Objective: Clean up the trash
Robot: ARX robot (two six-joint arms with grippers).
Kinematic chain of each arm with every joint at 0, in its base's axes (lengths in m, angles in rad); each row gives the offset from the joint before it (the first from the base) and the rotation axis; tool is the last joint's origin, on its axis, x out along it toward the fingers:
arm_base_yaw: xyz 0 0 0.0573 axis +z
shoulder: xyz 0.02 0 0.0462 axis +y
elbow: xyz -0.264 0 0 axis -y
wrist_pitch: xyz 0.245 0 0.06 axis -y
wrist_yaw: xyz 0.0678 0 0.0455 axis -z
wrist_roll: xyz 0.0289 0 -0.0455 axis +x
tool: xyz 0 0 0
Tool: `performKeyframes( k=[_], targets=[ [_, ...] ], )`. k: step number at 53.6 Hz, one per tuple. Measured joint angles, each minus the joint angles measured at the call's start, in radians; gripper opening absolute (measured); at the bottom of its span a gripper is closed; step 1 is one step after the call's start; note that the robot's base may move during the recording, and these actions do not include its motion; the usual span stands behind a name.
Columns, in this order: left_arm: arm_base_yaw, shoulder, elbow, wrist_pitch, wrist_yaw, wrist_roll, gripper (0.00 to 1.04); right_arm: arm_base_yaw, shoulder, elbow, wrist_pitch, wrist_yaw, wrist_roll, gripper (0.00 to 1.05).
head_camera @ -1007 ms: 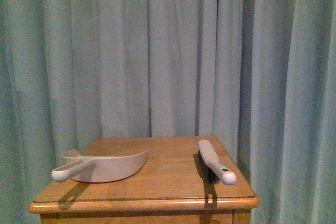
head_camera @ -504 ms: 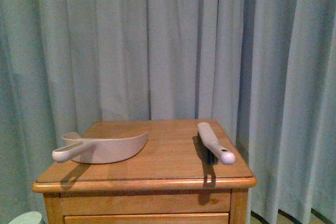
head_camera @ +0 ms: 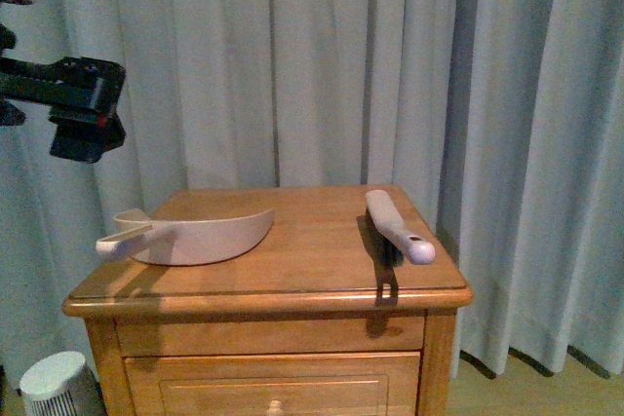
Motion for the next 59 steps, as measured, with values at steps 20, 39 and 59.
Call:
performKeyframes(
  k=[20, 39, 59],
  targets=[
    [0.022, 0.281, 0.237, -0.099, -0.113, 0.058, 0.97, 0.000, 0.000, 0.000, 0.000, 0.000, 0.000, 0.97],
    [0.013, 0.401, 0.340, -0.178, -0.128, 0.028, 0.97, 0.000, 0.000, 0.000, 0.000, 0.000, 0.000, 0.97],
    [-0.010, 0.469, 0.391, -0.218, -0.130, -0.003, 0.97, 0.000, 0.000, 0.000, 0.000, 0.000, 0.000, 0.97]
  ],
)
